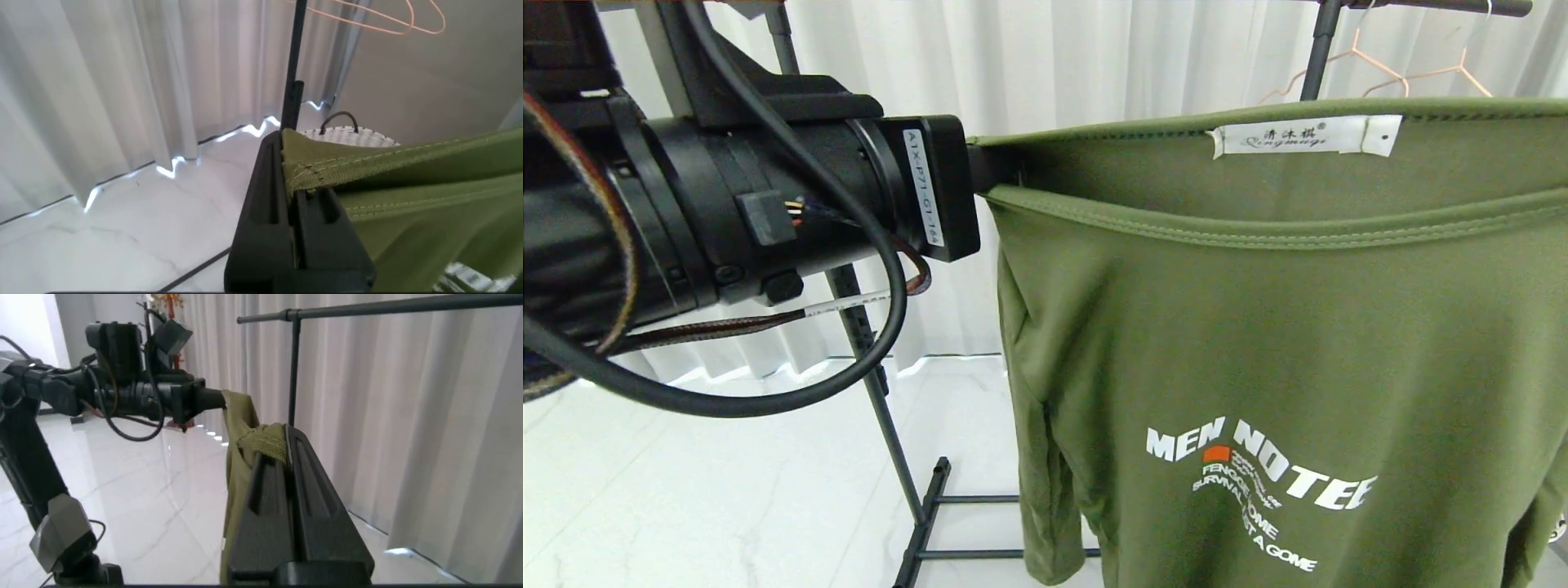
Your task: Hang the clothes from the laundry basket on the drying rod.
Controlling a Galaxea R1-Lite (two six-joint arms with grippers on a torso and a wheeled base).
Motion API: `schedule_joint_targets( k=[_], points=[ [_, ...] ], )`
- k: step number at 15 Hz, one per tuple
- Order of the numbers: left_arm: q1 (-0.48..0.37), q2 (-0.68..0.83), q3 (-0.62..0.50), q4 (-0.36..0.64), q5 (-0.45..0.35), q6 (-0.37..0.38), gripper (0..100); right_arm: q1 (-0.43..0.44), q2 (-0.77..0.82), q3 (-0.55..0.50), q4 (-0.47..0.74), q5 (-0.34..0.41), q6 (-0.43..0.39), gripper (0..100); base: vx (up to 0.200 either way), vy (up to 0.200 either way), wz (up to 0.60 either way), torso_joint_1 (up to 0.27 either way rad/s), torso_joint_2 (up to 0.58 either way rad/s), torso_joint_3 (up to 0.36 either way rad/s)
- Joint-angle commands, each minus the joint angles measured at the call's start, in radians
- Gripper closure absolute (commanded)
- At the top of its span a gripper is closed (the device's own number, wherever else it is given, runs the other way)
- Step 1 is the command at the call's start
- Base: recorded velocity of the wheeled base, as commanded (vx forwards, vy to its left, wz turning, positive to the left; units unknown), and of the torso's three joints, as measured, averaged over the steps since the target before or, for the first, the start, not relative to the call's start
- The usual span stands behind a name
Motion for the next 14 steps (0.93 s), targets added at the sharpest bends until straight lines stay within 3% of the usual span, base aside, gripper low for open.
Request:
schedule_joint_targets(
  k=[1, 5, 10, 12, 14],
  points=[
    [-0.011, -0.027, 0.007, 0.006, -0.001, -0.002, 100, -0.031, 0.040, -0.002, -0.002, 0.000, 0.000, 100, 0.000, 0.000, 0.00, 0.000, 0.00, 0.000],
    [-0.065, -0.163, 0.113, 0.114, -0.037, -0.002, 100, -0.086, 0.187, -0.035, -0.042, 0.000, -0.002, 100, 0.000, 0.000, 0.00, 0.000, 0.00, 0.000],
    [-0.126, -0.235, 0.182, 0.120, -0.079, -0.002, 100, -0.087, 0.386, -0.177, -0.101, 0.002, -0.002, 100, 0.000, 0.000, 0.00, 0.000, 0.00, 0.000],
    [-0.206, -0.255, 0.194, 0.120, -0.077, -0.002, 100, -0.087, 0.402, -0.187, -0.104, 0.002, -0.002, 100, 0.000, 0.000, 0.00, 0.000, 0.00, 0.000],
    [-0.226, -0.251, 0.194, 0.120, -0.071, 0.002, 100, -0.087, 0.400, -0.181, -0.104, 0.000, -0.002, 100, 0.000, 0.000, 0.00, 0.000, 0.00, 0.000]
  ],
)
